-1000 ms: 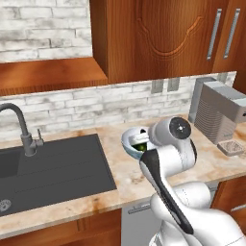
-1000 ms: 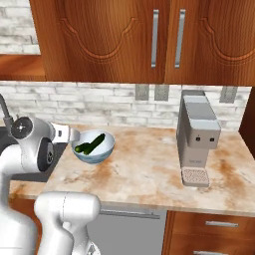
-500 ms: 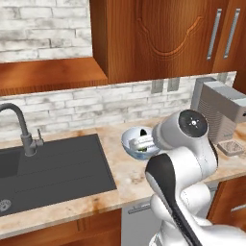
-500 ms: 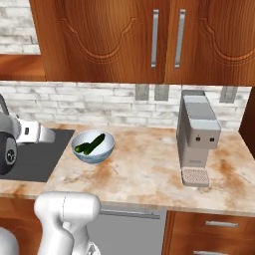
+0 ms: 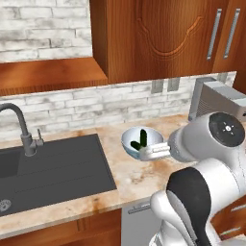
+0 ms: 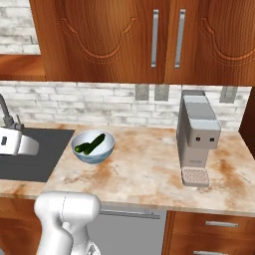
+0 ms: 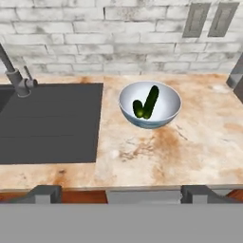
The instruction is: Pick the cucumbers from the cabinet and place them in one bowl. Pick the tangerine from the sink and place it in the other bowl.
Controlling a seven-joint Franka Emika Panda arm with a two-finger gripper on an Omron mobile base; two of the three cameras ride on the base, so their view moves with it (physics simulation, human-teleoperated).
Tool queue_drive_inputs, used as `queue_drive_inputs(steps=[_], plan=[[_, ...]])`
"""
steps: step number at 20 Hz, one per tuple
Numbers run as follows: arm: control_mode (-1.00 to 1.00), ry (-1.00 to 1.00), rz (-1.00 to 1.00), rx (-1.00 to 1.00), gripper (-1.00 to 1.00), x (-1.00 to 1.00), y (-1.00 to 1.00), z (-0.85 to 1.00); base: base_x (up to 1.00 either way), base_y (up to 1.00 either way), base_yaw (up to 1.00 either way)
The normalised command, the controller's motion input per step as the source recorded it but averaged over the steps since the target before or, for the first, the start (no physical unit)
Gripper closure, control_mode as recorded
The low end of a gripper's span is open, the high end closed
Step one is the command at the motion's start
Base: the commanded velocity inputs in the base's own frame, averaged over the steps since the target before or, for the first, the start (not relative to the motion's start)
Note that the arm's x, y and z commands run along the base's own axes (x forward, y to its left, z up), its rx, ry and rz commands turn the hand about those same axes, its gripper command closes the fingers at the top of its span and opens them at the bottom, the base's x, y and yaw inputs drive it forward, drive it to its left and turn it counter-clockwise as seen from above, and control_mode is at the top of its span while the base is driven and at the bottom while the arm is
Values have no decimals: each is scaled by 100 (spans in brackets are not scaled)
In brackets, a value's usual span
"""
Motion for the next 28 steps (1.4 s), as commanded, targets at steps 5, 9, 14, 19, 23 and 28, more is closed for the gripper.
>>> queue_drive_inputs(steps=[5,9,14,19,23,28], plan=[[-100,25,-11,20,-100,-11,-39,13,0,0,0],[-100,26,-23,5,-100,4,-10,-5,0,0,0],[-100,0,-9,0,-100,13,0,-25,0,0,0],[-100,0,0,0,-100,0,0,0,0,0,0],[100,0,0,0,-100,0,0,0,0,0,0],[100,0,0,0,-100,0,0,0,-10,81,0]])
